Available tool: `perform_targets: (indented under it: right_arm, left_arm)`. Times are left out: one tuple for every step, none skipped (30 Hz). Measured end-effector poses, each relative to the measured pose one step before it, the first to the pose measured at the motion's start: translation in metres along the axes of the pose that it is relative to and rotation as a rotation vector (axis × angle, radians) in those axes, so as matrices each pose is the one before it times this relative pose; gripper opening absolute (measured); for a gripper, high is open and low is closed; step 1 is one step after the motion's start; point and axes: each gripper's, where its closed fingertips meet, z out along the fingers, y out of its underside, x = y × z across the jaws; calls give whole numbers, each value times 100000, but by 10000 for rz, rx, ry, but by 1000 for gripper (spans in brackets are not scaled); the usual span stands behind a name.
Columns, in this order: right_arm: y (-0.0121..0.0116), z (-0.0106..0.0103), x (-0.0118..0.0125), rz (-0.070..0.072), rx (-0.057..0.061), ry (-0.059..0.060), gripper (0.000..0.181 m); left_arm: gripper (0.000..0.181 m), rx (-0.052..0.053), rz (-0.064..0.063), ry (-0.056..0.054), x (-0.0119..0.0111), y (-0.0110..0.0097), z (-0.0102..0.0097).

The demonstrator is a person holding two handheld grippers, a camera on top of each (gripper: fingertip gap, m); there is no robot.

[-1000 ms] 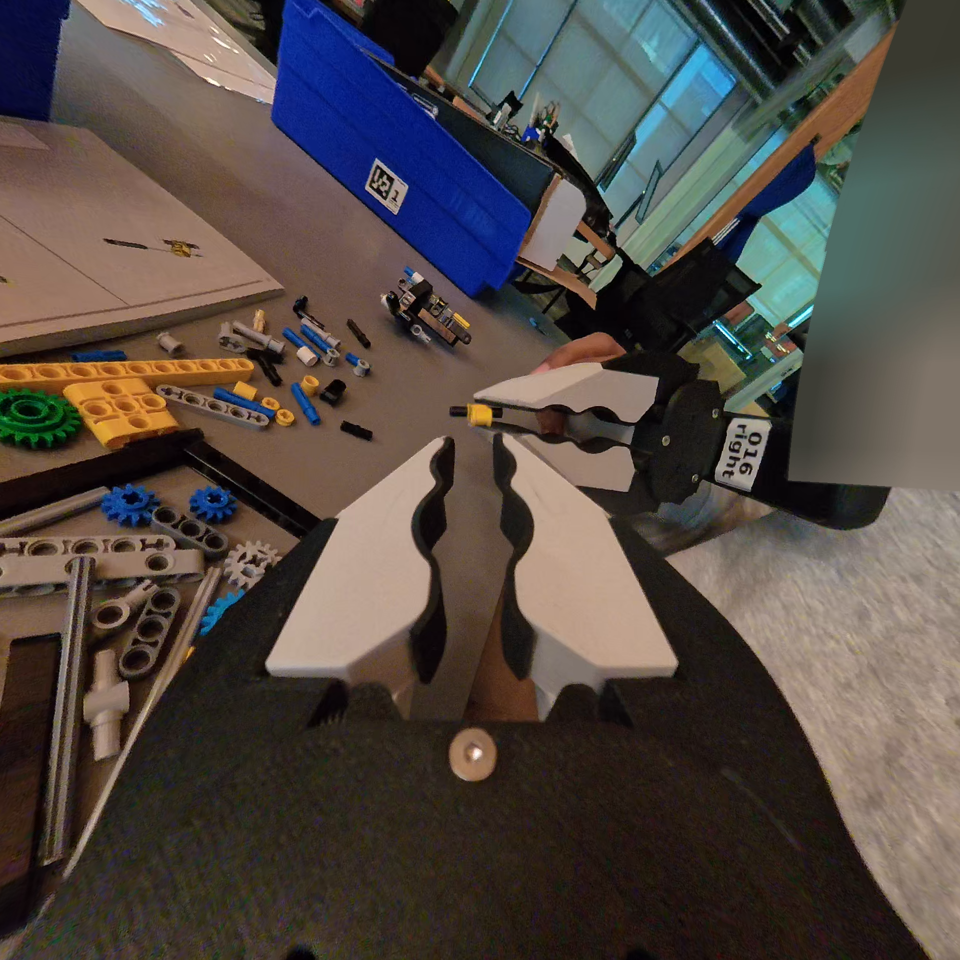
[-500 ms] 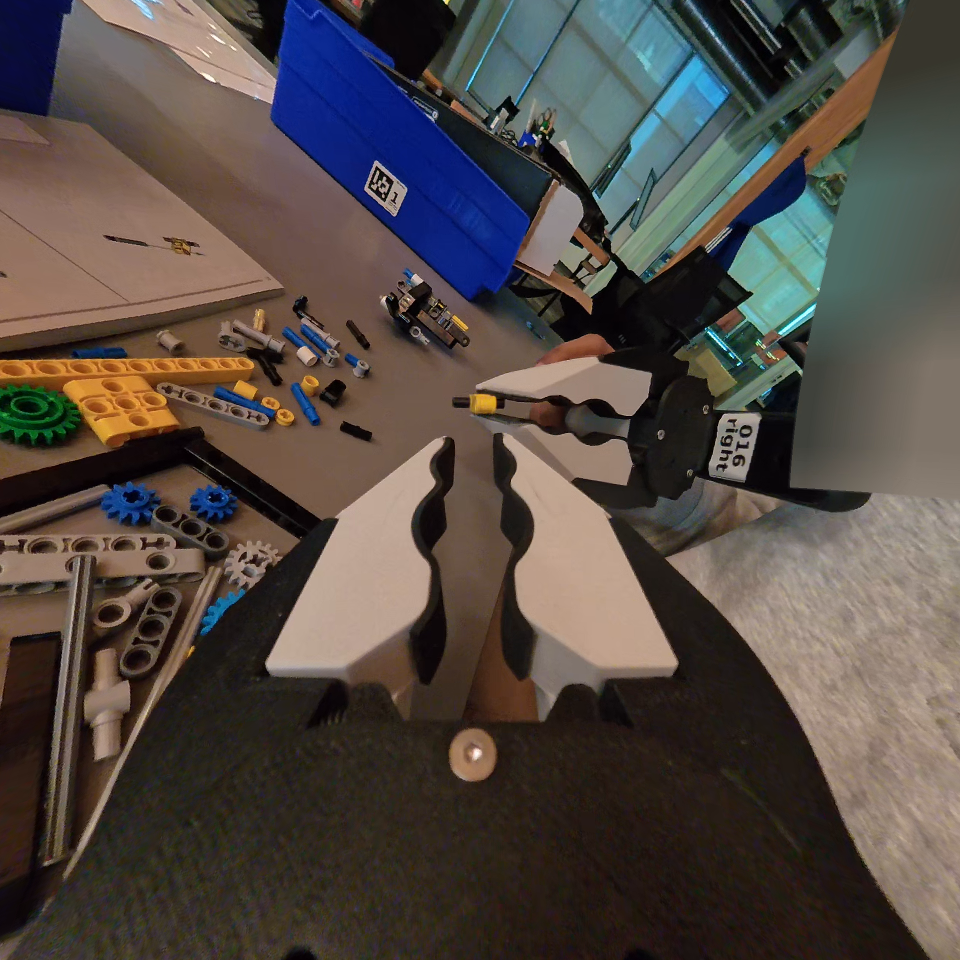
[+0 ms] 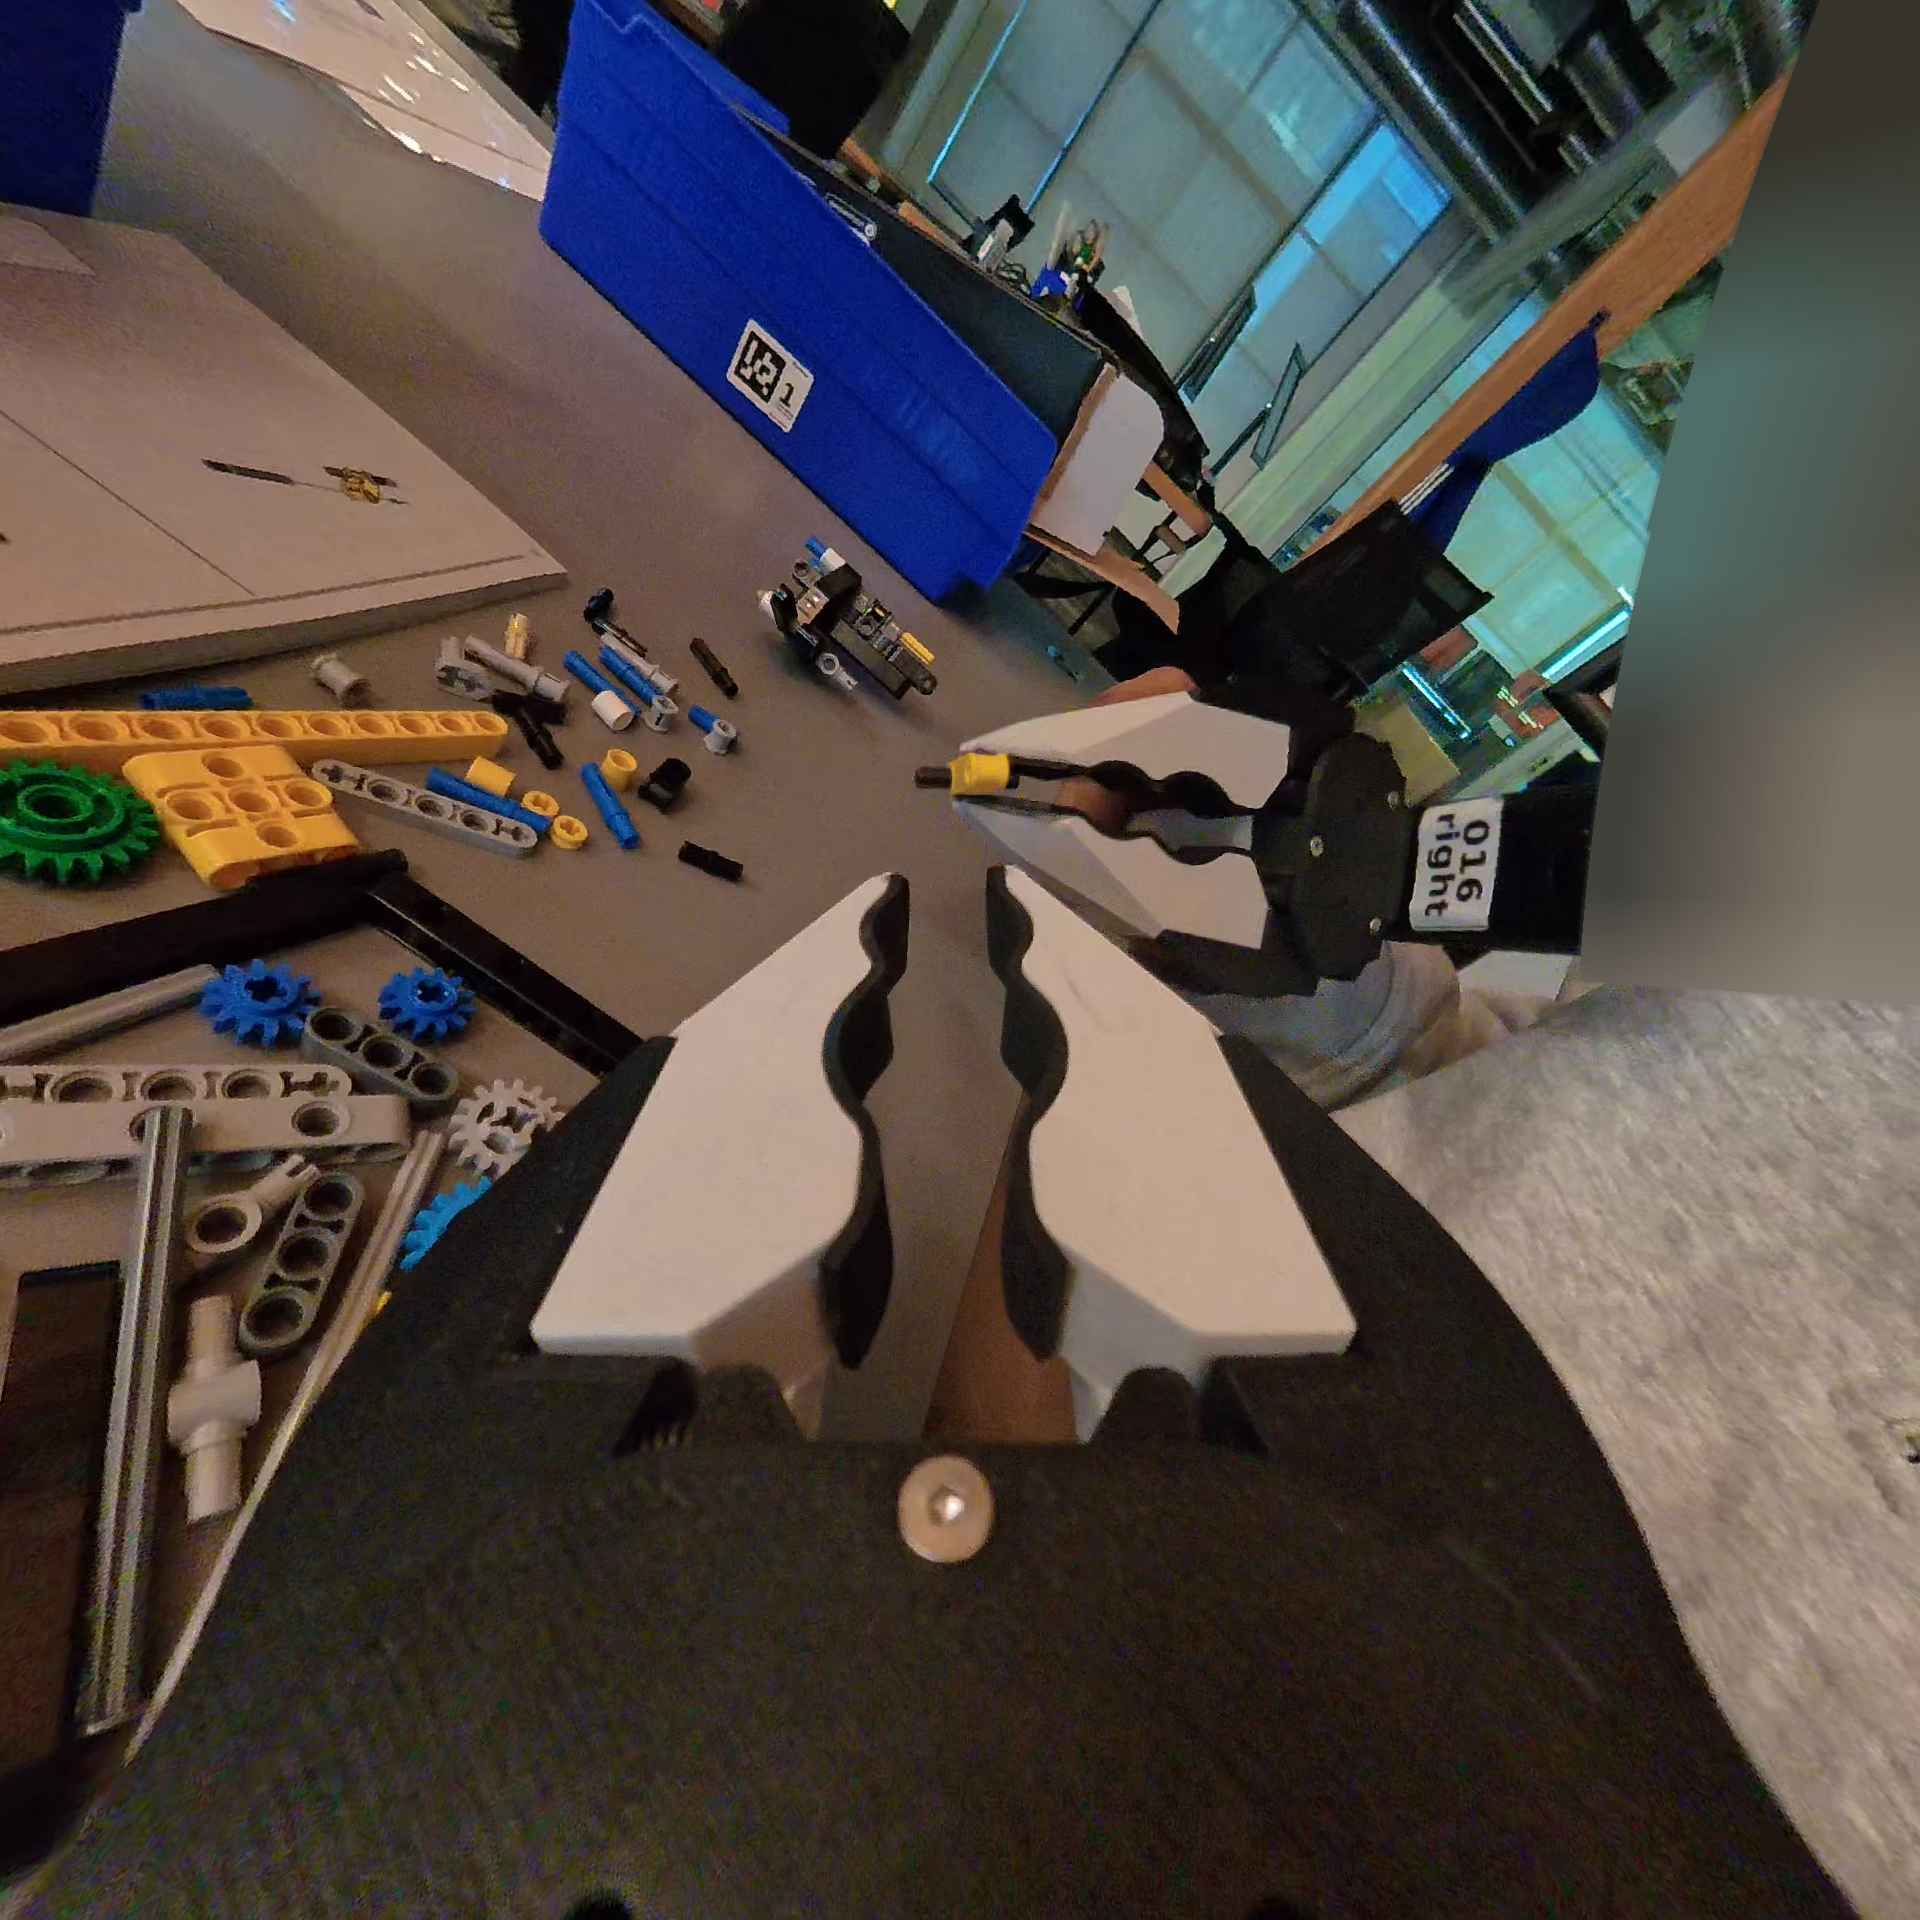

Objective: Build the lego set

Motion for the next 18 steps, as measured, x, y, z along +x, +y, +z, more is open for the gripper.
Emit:
perform_targets:
  right_arm:
    - [73,-4,127,115,2,18,5]
    - [104,0,84,72,-17,11,5]
    - [74,3,46,38,-17,10,5]
    - [29,-4,49,24,-2,16,5]
    - [-23,-1,30,25,12,9,5]
    - [-27,1,24,28,15,6,5]
    - [-7,1,13,27,11,7,5]
    - [12,7,20,28,6,1,5]
    - [-9,2,49,72,20,14,5]
    - [-108,-38,141,190,97,35,5]
    - [-194,-78,196,268,145,20,5]
    - [-188,-104,317,265,144,59,5]
    - [-172,-114,346,268,142,68,5]
    - [-91,-107,324,242,100,60,5]
    - [-48,-101,304,195,67,63,5]
    - [-42,-75,263,164,63,59,5]
    - [-58,-65,203,138,60,44,5]
    - [-45,-47,146,98,40,34,5]
  left_arm:
    - [14,3,-11,3,3,-11,-5]
    - [14,4,-12,4,-10,-10,-2]
    - [14,2,-13,5,0,-2,-5]
    - [14,0,-13,6,-6,-5,-5]
    - [14,-1,-11,5,1,3,2]
    - [14,1,-9,4,2,-7,-8]
    - [14,0,-9,2,-7,1,-6]
    - [14,2,-7,4,10,-2,1]
    - [14,3,-6,3,7,-4,-8]
    - [14,1,-6,2,-9,0,-6]
    - [14,-3,-6,5,11,4,-2]
    - [14,-3,-7,5,-4,6,-9]
    - [14,1,-9,3,1,-8,-7]
    - [14,2,-11,2,-6,-2,-5]
    - [14,1,-8,4,3,6,-8]
    - [14,3,-5,3,5,-4,-8]
    - [14,1,-6,-1,-7,-8,-7]
    - [14,1,-6,0,5,-1,0]
